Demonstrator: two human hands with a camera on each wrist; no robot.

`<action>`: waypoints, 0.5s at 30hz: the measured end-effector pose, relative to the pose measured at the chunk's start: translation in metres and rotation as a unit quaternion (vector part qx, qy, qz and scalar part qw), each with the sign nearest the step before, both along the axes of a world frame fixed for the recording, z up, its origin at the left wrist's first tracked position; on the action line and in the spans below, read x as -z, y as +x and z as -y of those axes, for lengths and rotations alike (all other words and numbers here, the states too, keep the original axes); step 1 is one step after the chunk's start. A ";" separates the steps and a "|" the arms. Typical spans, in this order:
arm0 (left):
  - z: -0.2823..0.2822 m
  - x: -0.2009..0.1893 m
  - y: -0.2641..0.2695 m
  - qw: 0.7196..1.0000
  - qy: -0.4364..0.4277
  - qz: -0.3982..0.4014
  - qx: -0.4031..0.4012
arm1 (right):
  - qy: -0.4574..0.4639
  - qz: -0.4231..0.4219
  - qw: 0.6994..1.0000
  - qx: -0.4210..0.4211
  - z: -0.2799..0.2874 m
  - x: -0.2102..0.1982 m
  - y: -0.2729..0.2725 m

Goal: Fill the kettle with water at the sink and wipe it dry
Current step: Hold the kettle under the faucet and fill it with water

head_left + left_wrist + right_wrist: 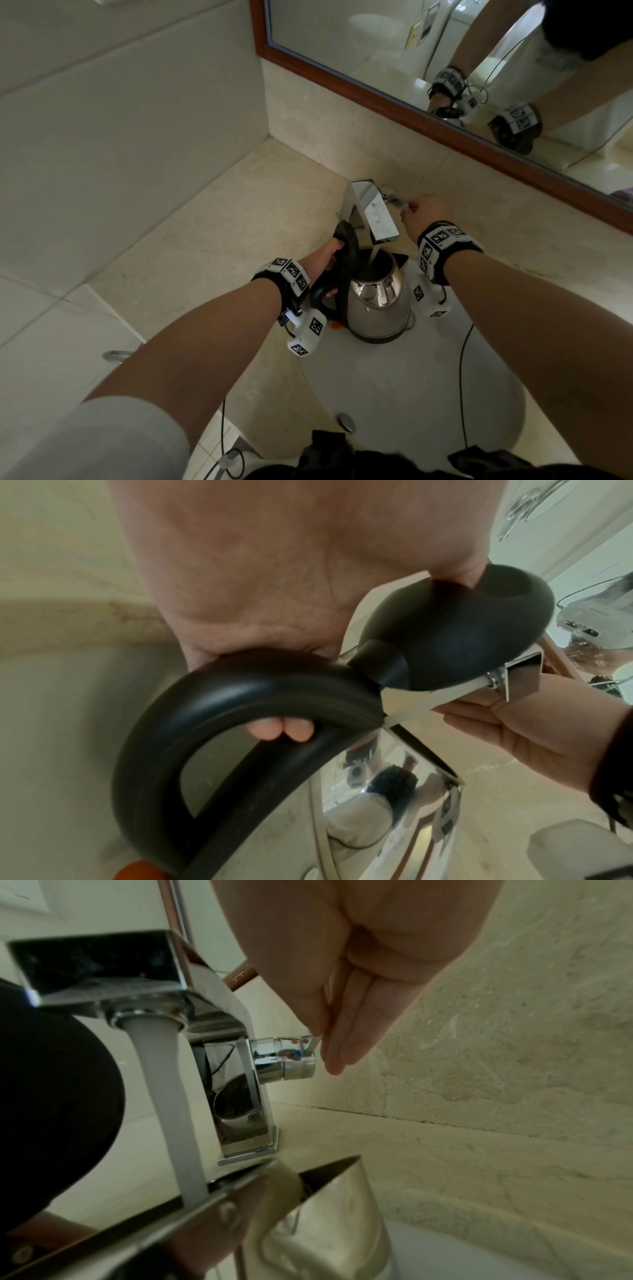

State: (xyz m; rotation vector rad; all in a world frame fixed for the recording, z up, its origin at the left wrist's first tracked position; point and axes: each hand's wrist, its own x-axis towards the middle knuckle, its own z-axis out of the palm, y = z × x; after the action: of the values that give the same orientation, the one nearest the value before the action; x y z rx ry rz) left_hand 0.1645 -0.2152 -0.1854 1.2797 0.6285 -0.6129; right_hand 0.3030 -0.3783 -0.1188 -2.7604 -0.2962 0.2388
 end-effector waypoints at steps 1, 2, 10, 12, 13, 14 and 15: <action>0.000 0.000 0.000 1.000 -0.001 0.001 -0.003 | 0.003 0.000 1.000 0.001 0.000 0.000 0.000; 0.000 0.001 0.000 1.000 -0.001 0.001 -0.005 | 0.007 0.000 1.000 0.002 0.000 0.001 0.000; 0.000 0.000 0.000 1.000 0.005 -0.004 0.000 | 0.003 -0.001 1.000 -0.004 0.000 0.000 0.000; 0.000 0.000 0.000 1.000 0.010 -0.003 0.008 | 0.002 0.000 1.000 -0.006 0.000 0.000 0.000; -0.001 0.001 0.001 1.000 0.013 -0.002 0.015 | 0.004 -0.001 1.000 -0.006 0.000 0.000 0.000; -0.001 0.001 0.001 1.000 0.014 -0.002 0.020 | 0.006 -0.001 1.000 -0.006 0.000 0.000 0.001; -0.001 0.001 0.001 1.000 0.013 -0.002 0.023 | 0.007 -0.001 1.000 -0.005 0.000 0.000 0.001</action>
State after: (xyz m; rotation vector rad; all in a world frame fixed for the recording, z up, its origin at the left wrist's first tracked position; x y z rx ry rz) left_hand 0.1652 -0.2141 -0.1867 1.3212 0.6131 -0.6463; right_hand 0.3035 -0.3781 -0.1189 -2.7462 -0.3102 0.2413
